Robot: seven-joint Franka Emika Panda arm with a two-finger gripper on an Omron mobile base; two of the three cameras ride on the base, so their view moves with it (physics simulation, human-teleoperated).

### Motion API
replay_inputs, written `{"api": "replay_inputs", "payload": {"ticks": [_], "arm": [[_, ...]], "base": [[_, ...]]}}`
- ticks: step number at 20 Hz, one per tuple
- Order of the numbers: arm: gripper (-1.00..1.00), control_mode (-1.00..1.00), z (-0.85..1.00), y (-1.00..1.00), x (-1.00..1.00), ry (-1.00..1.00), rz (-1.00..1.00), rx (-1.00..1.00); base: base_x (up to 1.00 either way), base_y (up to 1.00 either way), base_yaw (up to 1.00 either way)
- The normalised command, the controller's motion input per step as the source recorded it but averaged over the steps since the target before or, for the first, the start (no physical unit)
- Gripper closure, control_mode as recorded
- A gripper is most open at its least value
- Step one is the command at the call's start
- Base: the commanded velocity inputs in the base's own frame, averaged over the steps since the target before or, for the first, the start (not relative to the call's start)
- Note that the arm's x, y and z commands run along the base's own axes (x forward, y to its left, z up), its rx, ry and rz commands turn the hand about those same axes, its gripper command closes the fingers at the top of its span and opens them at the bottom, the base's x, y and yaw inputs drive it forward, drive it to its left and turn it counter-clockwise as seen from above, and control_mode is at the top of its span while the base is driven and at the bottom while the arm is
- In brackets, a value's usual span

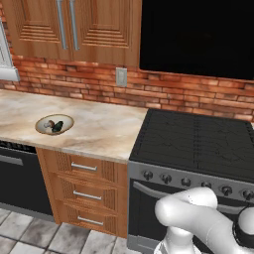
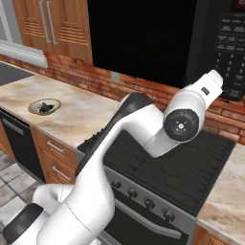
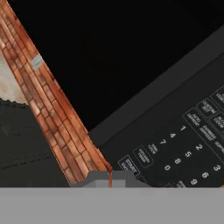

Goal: Place the bowl containing the steak and bell pepper in the microwave. Close the microwave door and press the start button to microwave the meal.

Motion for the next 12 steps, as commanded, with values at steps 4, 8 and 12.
{"api": "replay_inputs", "payload": {"ticks": [4,8,12], "arm": [[1.00,-1.00,0.00,-0.26,0.20,0.00,0.06,0.08],[1.00,-1.00,-0.11,-0.08,0.18,0.00,0.07,0.03],[1.00,-1.00,-0.14,-0.04,0.20,0.00,0.07,0.02]], "base": [[0.00,0.00,0.00],[0.00,0.00,0.00],[0.00,0.00,0.00]]}}
